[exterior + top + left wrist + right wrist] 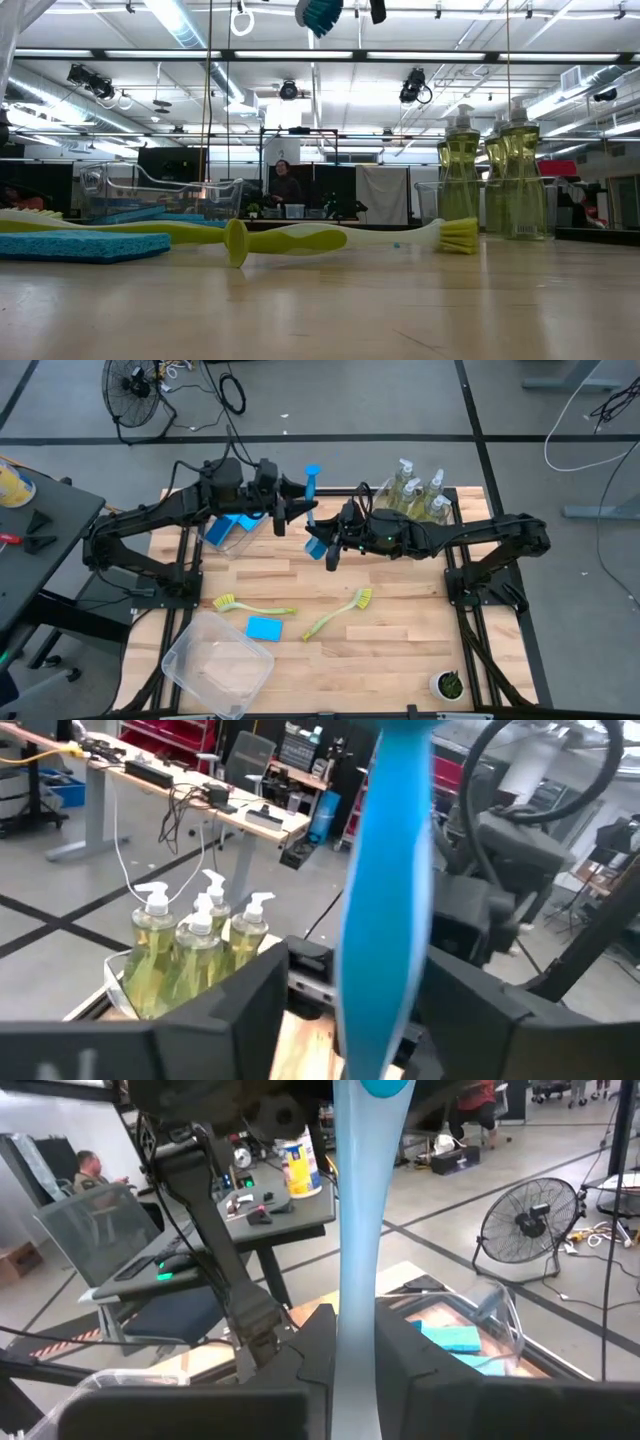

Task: Pick & Place Kitchen Sink Supplies
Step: Put the blue dish brush into the white bin

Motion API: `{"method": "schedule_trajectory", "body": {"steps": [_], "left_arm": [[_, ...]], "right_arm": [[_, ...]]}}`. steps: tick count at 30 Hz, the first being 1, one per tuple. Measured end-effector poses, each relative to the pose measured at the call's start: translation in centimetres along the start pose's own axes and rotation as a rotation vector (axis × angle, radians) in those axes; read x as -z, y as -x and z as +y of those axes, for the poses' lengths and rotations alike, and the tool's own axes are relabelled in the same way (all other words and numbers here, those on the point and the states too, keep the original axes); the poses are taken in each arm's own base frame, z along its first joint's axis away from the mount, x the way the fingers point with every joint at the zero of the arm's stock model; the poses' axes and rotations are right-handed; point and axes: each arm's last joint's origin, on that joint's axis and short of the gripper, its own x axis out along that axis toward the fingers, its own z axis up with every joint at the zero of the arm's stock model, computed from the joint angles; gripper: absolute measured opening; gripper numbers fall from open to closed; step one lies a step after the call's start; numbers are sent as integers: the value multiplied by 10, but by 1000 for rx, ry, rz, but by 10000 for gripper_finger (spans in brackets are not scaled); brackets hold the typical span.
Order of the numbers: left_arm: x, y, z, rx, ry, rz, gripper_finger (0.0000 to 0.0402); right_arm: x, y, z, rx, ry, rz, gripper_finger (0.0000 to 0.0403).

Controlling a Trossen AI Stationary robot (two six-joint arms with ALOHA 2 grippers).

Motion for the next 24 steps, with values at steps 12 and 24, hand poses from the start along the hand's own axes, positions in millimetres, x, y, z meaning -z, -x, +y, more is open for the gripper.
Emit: {"method": "schedule_trajectory", "body": {"steps": [12, 24], "left_arm": [[0, 0, 1, -46, -4, -16, 98], [0, 0, 1, -49, 4, -9, 99]], "right_arm": [[1, 0, -2, 14, 6, 8, 39], [1, 0, -1, 1, 13, 11, 85]]}}
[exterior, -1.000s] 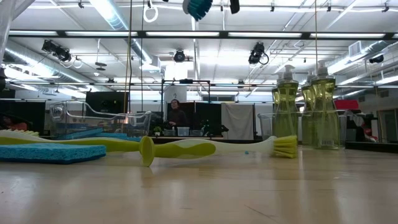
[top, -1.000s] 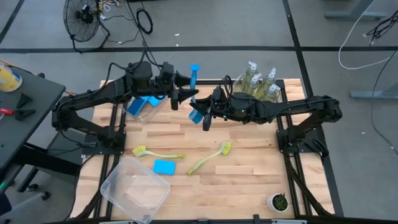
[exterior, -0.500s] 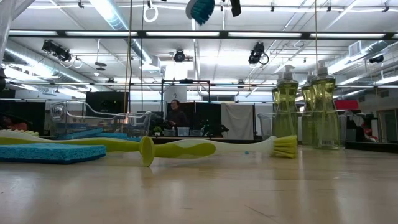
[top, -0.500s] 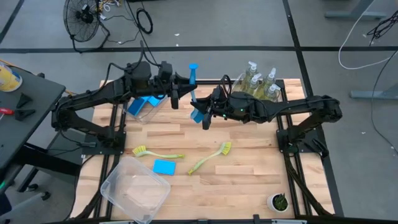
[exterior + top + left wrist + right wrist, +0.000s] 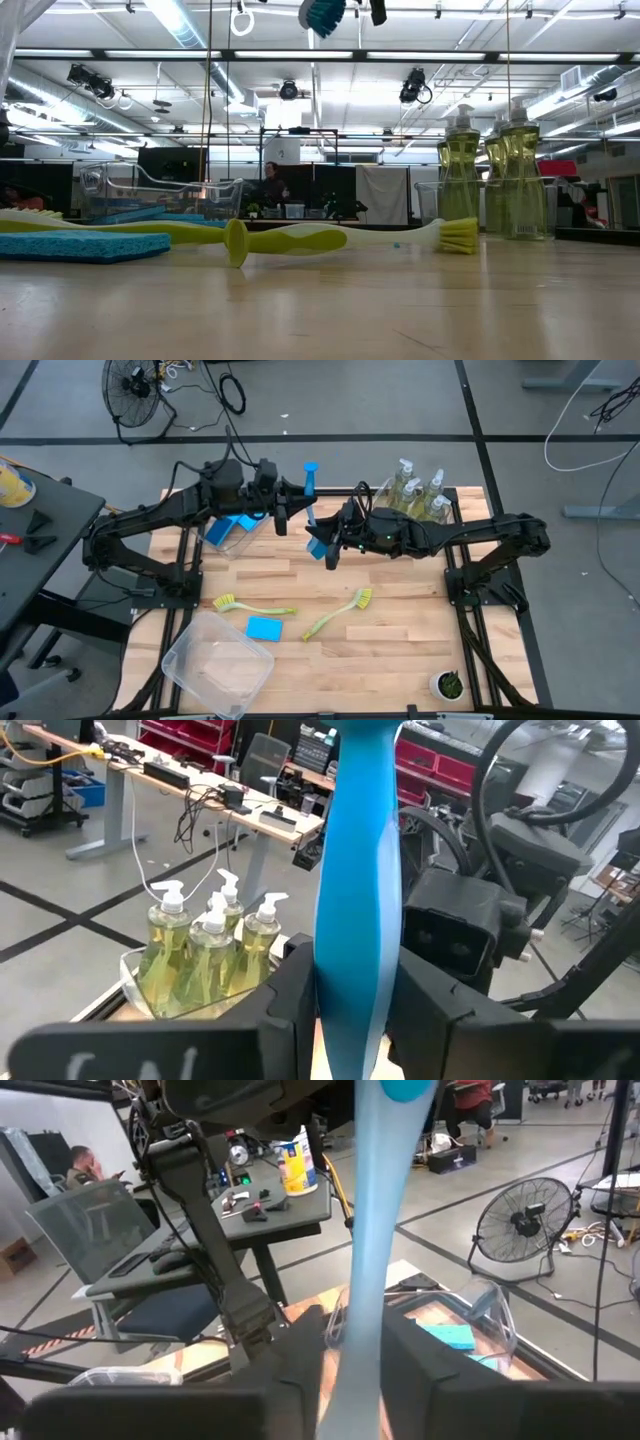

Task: Pick & Place Kitchen Sink Supplies
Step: Put the blue dish brush into the white bin

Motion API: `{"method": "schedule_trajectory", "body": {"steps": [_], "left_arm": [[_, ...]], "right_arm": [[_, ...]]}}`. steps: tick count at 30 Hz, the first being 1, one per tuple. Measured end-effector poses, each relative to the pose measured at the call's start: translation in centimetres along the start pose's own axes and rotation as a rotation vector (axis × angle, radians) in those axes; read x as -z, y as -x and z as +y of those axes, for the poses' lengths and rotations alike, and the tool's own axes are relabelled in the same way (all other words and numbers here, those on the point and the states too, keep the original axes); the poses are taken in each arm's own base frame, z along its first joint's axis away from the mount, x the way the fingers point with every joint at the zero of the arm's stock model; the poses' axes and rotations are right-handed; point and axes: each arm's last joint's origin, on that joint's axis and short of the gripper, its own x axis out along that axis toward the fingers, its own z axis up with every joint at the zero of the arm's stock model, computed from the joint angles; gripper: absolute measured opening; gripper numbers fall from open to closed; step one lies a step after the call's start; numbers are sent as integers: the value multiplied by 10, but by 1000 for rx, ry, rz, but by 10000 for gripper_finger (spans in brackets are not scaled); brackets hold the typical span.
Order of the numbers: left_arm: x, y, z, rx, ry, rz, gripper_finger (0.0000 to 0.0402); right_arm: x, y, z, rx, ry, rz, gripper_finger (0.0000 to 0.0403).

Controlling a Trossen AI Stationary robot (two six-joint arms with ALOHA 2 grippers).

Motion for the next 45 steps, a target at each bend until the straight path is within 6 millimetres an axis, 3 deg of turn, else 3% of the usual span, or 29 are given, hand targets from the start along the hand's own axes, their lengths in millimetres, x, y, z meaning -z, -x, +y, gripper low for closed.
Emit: {"method": "schedule_trajectory", "body": {"steps": [10, 16, 25, 30, 45], "left_arm": [[1, 12, 5, -81, -12, 46, 99], [-4, 38, 9, -132, -33, 99, 100], [-1, 83, 4, -165, 87, 212, 99], [5, 109, -11, -85, 220, 299, 99], [49, 129, -52, 204, 400, 895, 100]], "right_arm": [[-1, 0, 0, -8, -2, -9, 200], [-9, 9, 1, -30, 32, -22, 238], [-34, 41, -4, -34, 32, -52, 232], [-42, 53, -5, -38, 29, -67, 221], [-41, 56, -7, -31, 54, -41, 205]]}}
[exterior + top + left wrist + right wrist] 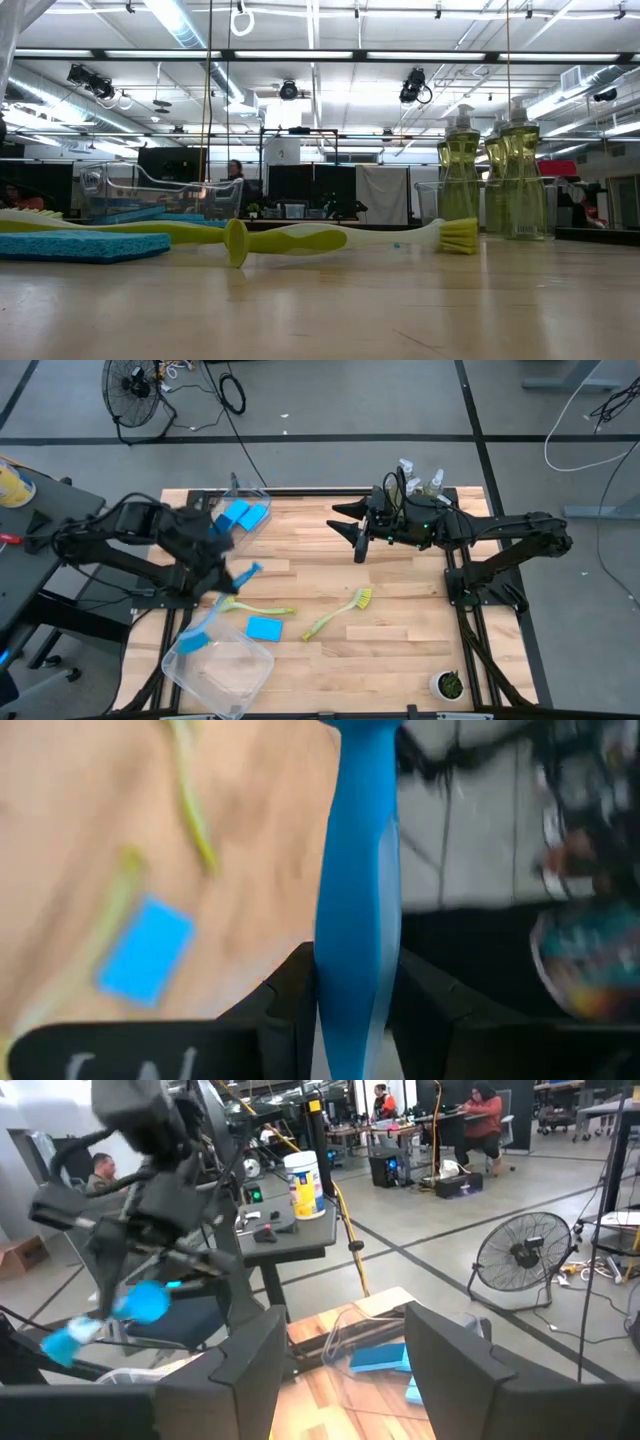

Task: Pick & Place Kitchen Sink Supplies
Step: Put the blue dish brush into the white bin

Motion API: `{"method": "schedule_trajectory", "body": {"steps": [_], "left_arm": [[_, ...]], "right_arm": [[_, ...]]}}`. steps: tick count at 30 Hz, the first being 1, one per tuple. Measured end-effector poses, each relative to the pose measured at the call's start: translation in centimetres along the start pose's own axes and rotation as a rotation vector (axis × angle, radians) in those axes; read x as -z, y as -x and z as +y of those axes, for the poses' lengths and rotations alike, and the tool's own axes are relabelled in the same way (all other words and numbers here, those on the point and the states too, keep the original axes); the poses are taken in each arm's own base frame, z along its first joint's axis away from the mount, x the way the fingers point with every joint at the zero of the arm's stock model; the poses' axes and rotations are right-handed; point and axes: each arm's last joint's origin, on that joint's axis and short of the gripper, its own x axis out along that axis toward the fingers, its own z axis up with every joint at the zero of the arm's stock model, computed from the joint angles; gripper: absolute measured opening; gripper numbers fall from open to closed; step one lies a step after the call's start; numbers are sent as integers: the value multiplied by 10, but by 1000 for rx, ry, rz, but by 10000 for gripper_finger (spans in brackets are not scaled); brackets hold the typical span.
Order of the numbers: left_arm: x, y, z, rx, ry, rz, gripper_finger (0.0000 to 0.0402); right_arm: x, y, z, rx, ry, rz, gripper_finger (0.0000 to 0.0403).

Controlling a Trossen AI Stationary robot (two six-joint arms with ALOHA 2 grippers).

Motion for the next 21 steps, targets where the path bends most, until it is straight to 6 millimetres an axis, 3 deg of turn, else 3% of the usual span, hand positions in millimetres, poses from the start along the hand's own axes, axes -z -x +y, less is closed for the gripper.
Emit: {"method": "schedule_trajectory", "body": {"steps": [7, 21], "left_arm": [[25, -15, 3, -15, 52, 388, 100], [41, -61, -2, 54, -142, 834, 101]], "right_arm": [[2, 0, 0, 3, 6, 18, 205], [3, 0, -1, 7, 21, 34, 206]]}}
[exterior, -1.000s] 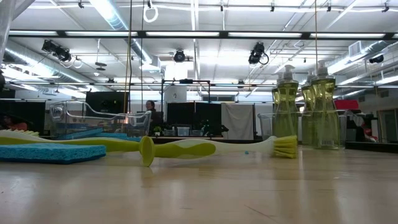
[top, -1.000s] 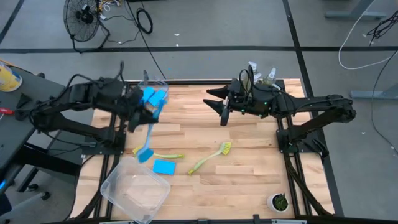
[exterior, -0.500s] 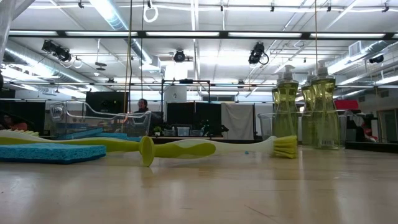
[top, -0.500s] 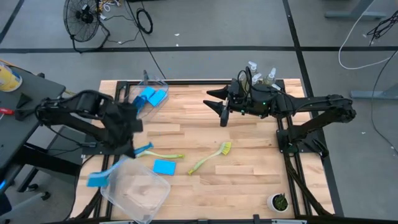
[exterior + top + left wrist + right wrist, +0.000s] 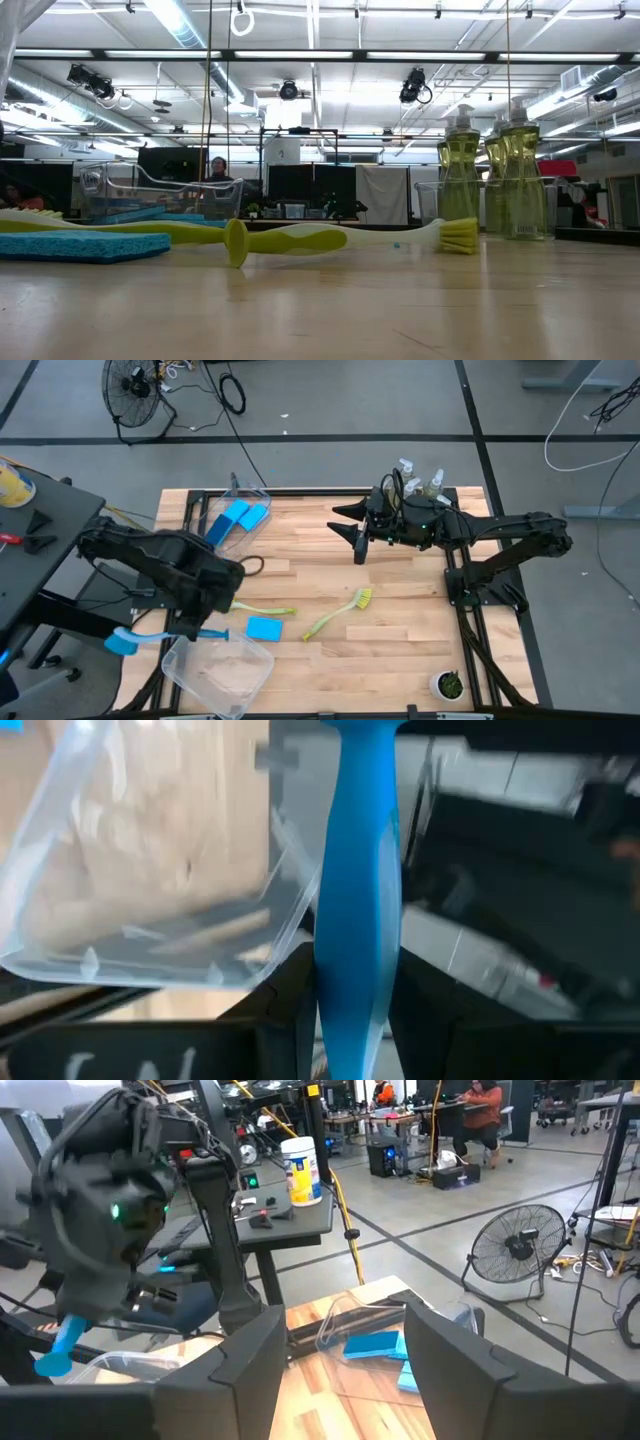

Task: Pick & Place Kitchen Sink Supplies
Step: Put the blue dish brush into the white bin

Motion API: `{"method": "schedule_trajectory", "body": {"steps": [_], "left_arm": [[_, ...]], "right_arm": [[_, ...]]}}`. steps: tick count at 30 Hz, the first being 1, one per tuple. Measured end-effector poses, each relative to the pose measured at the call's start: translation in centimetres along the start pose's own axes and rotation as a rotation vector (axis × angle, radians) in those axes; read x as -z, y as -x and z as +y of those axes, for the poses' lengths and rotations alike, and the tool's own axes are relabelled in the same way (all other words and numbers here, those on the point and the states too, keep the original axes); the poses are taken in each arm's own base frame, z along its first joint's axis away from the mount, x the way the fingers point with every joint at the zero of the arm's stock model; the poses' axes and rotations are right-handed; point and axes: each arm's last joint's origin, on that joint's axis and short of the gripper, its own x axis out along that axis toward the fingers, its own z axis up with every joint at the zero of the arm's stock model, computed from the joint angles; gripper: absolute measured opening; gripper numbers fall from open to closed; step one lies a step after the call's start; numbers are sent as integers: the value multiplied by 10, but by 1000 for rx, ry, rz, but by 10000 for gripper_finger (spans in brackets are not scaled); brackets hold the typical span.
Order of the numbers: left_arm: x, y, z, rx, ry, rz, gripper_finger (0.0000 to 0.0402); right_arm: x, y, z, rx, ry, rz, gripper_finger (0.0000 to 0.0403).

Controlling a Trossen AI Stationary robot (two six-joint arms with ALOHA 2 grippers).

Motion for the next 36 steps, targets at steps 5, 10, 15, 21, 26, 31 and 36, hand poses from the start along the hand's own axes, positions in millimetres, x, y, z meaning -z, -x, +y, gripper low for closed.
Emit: {"method": "schedule_trajectory", "body": {"steps": [5, 10, 15, 21, 26, 31, 36], "left_arm": [[-13, -13, 3, -14, -84, 83, 101], [-29, -24, 8, -31, -102, 129, 101], [-41, -40, 9, -44, -120, 187, 101], [-53, -64, 8, -87, -159, 254, 101], [-60, -85, 4, -105, -188, 299, 101], [-67, -102, 5, -125, -166, 352, 101], [-77, -120, 9, -135, -161, 381, 102]], "right_arm": [[1, 0, 0, 2, 2, 8, 206], [1, 0, 0, 3, 3, 12, 206], [2, 0, 0, 4, 4, 21, 206], [3, 0, 0, 5, 5, 25, 206], [5, 0, -1, 10, 14, 53, 206], [9, 0, -2, 17, 25, 88, 206], [11, 1, -2, 21, 34, 111, 206]]}}
